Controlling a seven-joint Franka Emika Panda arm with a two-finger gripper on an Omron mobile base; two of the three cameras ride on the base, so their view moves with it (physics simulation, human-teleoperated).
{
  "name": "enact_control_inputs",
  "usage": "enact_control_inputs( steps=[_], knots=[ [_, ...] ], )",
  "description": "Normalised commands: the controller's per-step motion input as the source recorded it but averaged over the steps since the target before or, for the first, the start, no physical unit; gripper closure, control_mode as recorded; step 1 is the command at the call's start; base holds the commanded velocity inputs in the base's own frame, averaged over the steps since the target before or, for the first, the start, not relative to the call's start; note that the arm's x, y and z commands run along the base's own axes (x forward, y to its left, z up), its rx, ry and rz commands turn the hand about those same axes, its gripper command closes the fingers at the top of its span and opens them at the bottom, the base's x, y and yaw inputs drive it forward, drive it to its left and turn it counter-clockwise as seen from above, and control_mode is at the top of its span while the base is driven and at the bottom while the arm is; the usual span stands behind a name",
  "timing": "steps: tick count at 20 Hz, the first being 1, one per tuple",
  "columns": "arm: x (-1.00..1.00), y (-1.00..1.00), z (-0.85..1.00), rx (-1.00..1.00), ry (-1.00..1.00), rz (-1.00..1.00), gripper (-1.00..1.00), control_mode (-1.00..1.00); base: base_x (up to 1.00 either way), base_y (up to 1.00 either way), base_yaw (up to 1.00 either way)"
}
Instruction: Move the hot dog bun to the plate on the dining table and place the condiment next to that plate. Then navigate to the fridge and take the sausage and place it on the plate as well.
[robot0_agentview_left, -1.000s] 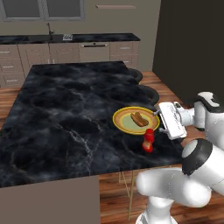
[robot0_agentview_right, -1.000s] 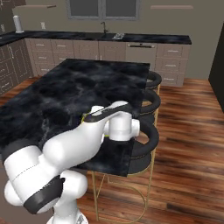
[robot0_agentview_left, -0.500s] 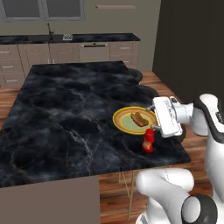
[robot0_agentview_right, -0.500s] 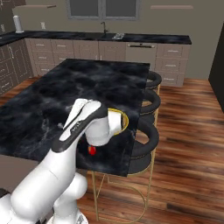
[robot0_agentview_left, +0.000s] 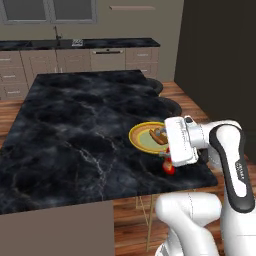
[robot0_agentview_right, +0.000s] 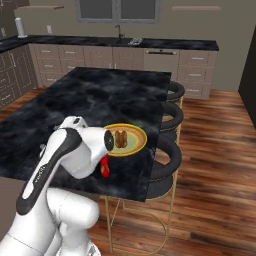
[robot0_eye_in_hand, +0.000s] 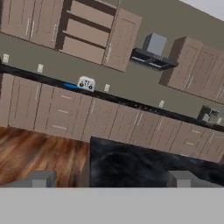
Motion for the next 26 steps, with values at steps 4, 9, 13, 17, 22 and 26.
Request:
enact_control_inputs(
  steps=[4, 9, 13, 17, 22, 26],
  knots=[
    [-0.50, 0.46, -0.01, -0.12, 0.07, -0.18, -1.00, -1.00, 0.00, 0.00, 0.00],
    [-0.43, 0.31, -0.04, -0.09, 0.01, -0.13, -1.00, -1.00, 0.00, 0.00, 0.00],
    [-0.01, 0.10, -0.01, -0.04, 0.00, 0.00, -1.00, -1.00, 0.00, 0.00, 0.00],
    [0.02, 0.03, -0.10, -0.03, 0.00, 0.00, -1.00, -1.00, 0.00, 0.00, 0.00],
    [-0.11, 0.08, -0.13, -0.03, 0.00, 0.08, -1.00, -1.00, 0.00, 0.00, 0.00],
    [-0.11, 0.11, -0.07, -0.04, 0.00, 0.08, -1.00, 1.00, -0.12, 0.13, 0.13]
  ],
)
